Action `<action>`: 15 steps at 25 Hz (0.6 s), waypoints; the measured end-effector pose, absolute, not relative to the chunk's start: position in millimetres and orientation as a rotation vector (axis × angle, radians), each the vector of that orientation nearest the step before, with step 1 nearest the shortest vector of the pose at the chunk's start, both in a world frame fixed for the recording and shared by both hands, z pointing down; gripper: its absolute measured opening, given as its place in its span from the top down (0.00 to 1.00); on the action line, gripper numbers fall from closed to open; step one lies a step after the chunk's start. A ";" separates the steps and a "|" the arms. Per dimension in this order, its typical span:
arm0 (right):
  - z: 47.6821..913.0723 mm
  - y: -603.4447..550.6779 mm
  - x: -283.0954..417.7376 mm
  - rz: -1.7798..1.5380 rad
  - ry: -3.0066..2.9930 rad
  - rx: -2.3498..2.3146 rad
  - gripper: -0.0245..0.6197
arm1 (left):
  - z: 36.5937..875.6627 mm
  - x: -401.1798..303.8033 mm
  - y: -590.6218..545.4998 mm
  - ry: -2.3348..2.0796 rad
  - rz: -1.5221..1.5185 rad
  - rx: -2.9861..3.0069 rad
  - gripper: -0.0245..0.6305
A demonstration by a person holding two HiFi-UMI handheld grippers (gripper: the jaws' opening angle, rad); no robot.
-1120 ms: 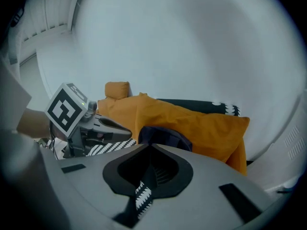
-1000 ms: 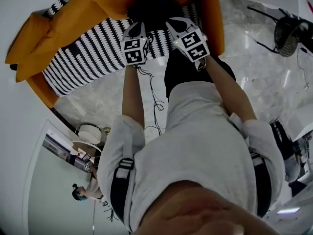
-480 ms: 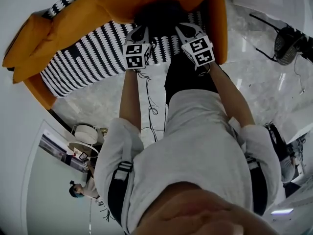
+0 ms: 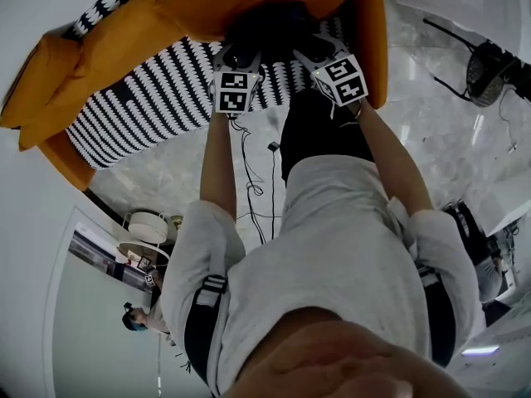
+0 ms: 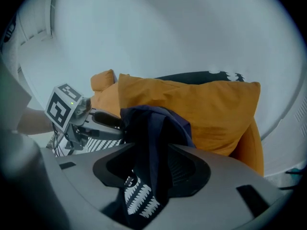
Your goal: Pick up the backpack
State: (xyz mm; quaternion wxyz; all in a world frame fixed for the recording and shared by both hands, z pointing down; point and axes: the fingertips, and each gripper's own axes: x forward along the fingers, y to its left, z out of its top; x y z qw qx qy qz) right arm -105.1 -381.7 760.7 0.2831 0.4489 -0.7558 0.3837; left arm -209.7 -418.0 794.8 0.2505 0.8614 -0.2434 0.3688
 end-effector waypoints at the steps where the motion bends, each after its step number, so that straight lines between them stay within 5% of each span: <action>1: 764.7 -382.7 -105.4 1.048 -2.024 1.203 0.65 | 796.5 -207.5 -419.1 -0.654 1.007 2.344 0.63; 15: 796.1 -419.2 -115.3 1.075 -2.042 1.236 0.64 | 814.5 -192.5 -449.6 -0.757 0.987 2.310 0.63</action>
